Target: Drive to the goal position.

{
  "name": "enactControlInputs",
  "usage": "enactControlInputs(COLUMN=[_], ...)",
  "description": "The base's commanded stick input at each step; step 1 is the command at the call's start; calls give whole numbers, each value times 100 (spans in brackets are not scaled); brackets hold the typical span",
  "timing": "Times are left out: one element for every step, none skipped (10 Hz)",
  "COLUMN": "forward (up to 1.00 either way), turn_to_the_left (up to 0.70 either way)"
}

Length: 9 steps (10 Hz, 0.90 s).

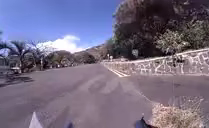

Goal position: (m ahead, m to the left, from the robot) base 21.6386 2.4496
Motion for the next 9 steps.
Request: enactControlInputs(forward=[50, 50, 50, 50, 50, 50, 50, 50, 50], turn_to_the_left=[-1, -21, -41, -50, -50, -50, -36, -21, 0])
